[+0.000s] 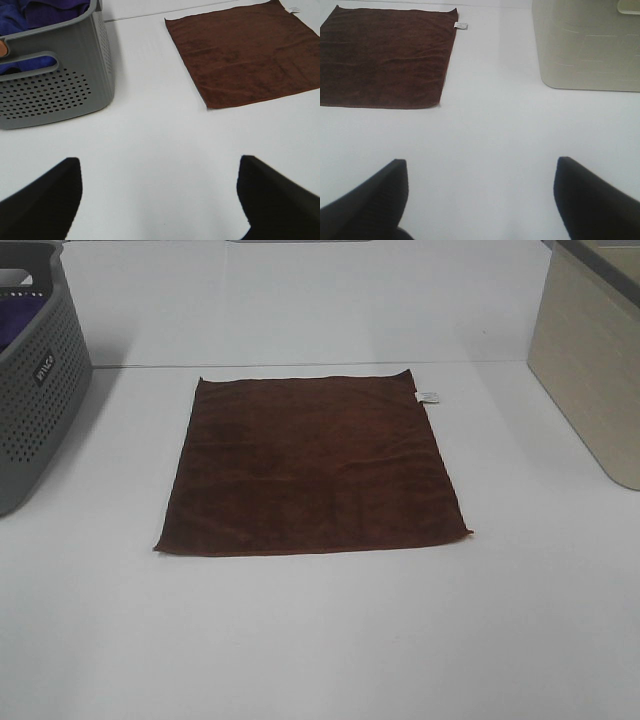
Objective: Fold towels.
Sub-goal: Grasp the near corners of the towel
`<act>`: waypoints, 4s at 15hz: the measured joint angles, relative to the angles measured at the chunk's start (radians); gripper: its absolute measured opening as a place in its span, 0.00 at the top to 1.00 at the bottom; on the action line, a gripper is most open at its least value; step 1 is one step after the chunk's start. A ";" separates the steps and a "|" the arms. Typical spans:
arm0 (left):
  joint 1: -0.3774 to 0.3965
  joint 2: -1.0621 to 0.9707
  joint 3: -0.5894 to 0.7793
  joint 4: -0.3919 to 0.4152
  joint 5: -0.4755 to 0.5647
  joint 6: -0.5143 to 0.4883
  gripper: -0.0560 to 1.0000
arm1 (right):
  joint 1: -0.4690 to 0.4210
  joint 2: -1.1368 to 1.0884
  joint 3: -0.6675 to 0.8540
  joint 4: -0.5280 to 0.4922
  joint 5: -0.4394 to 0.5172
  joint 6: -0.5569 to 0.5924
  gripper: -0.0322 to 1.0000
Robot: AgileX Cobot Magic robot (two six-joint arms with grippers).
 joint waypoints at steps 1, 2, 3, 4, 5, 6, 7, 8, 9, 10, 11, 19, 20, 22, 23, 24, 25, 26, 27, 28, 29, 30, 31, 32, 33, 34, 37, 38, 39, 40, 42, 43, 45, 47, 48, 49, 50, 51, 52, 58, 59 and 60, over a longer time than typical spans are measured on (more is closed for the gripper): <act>0.000 0.000 0.000 0.000 0.000 0.000 0.19 | 0.000 0.000 0.000 0.000 0.000 0.000 0.24; 0.000 0.000 0.000 0.000 0.000 0.000 0.19 | 0.000 0.000 0.000 0.000 0.000 0.000 0.24; 0.000 0.000 0.000 0.000 0.000 0.000 0.19 | 0.000 0.000 0.000 0.000 0.000 0.000 0.24; 0.000 0.000 0.000 0.000 0.000 0.000 0.19 | 0.000 0.000 0.000 0.000 0.000 0.000 0.24; 0.000 0.000 0.000 0.000 0.000 0.000 0.19 | 0.000 0.000 0.000 0.000 0.000 0.000 0.24; 0.000 0.000 0.000 0.000 0.000 0.000 0.19 | 0.000 0.000 0.000 0.000 0.000 0.000 0.24; 0.000 0.000 0.000 0.000 0.000 0.000 0.19 | 0.000 0.000 0.000 0.000 0.000 0.000 0.24; 0.000 0.000 0.000 0.000 0.000 0.000 0.19 | 0.000 0.000 0.000 0.000 0.000 0.000 0.24; 0.000 0.000 0.000 0.000 0.000 0.000 0.19 | 0.000 0.000 0.000 0.000 0.000 0.000 0.24; 0.000 0.000 0.000 0.000 0.000 0.000 0.19 | 0.000 0.000 0.000 0.000 0.000 0.000 0.24; 0.000 0.000 0.000 0.000 0.000 0.000 0.19 | 0.000 0.000 0.000 0.000 0.000 0.000 0.24; 0.000 0.000 0.000 0.000 0.000 0.000 0.19 | 0.000 0.000 0.000 0.000 0.000 0.000 0.24; 0.000 0.000 0.000 0.000 0.000 0.000 0.19 | 0.000 0.000 0.000 0.000 0.000 0.000 0.24; 0.000 0.000 0.000 0.000 0.000 0.000 0.19 | 0.000 0.000 0.000 0.000 0.000 0.000 0.24; 0.000 0.000 0.000 0.000 0.000 0.000 0.19 | 0.000 0.000 0.000 0.000 0.000 0.000 0.24; 0.000 0.000 0.000 0.000 0.000 0.000 0.19 | 0.000 0.000 0.000 0.000 0.000 0.000 0.24; 0.000 0.000 0.000 0.000 0.000 0.000 0.19 | 0.000 0.000 0.000 0.000 0.000 0.000 0.24; 0.000 0.000 0.000 0.000 0.000 0.000 0.19 | 0.000 0.000 0.000 0.000 0.000 0.000 0.24; 0.000 0.000 0.000 0.000 0.000 0.000 0.19 | 0.000 0.000 0.000 0.000 0.000 0.000 0.24; 0.000 0.000 0.000 0.000 0.000 0.000 0.19 | 0.000 0.000 0.000 0.000 0.000 0.000 0.24; 0.000 0.000 0.000 0.000 0.000 0.000 0.19 | 0.000 0.000 0.000 0.000 0.000 0.000 0.24; 0.000 0.000 0.000 0.000 0.000 0.000 0.19 | 0.000 0.000 0.000 0.000 0.000 0.000 0.24; 0.000 0.000 0.000 0.000 0.000 0.000 0.19 | 0.000 0.000 0.000 0.000 0.000 0.000 0.24; 0.000 0.000 0.000 0.000 0.000 0.000 0.19 | 0.000 0.000 0.000 0.000 0.000 0.000 0.24; 0.000 0.000 0.000 0.000 0.000 0.000 0.19 | 0.000 0.000 0.000 0.000 0.000 0.000 0.24; 0.000 0.000 0.000 0.000 0.000 0.000 0.19 | 0.000 0.000 0.000 0.000 0.000 0.000 0.24; 0.000 0.000 0.000 0.000 0.000 0.000 0.19 | 0.000 0.000 0.000 0.000 0.000 0.000 0.24; 0.000 0.000 0.000 0.000 0.000 0.000 0.19 | 0.000 0.000 0.000 0.000 0.000 0.000 0.24; 0.000 0.000 0.000 0.000 0.000 0.000 0.19 | 0.000 0.000 0.000 0.000 0.000 0.000 0.24; 0.000 0.000 0.000 0.000 0.000 0.000 0.19 | 0.000 0.000 0.000 0.000 0.000 0.000 0.24; 0.000 0.000 0.000 0.000 0.000 0.000 0.19 | 0.000 0.000 0.000 0.000 0.000 0.000 0.24; 0.000 0.000 0.000 0.000 0.000 0.000 0.19 | 0.000 0.000 0.000 0.000 0.000 0.000 0.24; 0.000 0.000 0.000 0.000 0.000 0.000 0.19 | 0.000 0.000 0.000 0.000 0.000 0.000 0.24; 0.000 0.000 0.000 0.000 0.000 0.000 0.19 | 0.000 0.000 0.000 0.000 0.000 0.000 0.24; 0.000 0.000 0.000 0.000 0.000 0.000 0.19 | 0.000 0.000 0.000 0.000 0.000 0.000 0.24; 0.000 0.000 0.000 0.000 0.000 0.000 0.19 | 0.000 0.000 0.000 0.000 0.000 0.000 0.24; 0.000 0.000 0.000 0.000 0.000 0.000 0.19 | 0.000 0.000 0.000 0.000 0.000 0.000 0.24; 0.000 0.000 0.000 0.000 0.000 0.000 0.19 | 0.000 0.000 0.000 0.000 0.000 0.000 0.24; 0.000 0.000 0.000 0.000 0.000 0.000 0.19 | 0.000 0.000 0.000 0.000 0.000 0.000 0.24; 0.000 0.000 0.000 0.000 0.000 0.000 0.19 | 0.000 0.000 0.000 0.019 0.000 0.000 0.24; 0.000 0.000 0.000 0.000 0.000 0.000 0.19 | 0.000 0.001 -0.003 0.025 -0.007 0.004 0.24; 0.000 0.000 -0.007 0.000 -0.010 0.000 0.19 | 0.000 0.016 -0.012 0.036 -0.046 0.007 0.24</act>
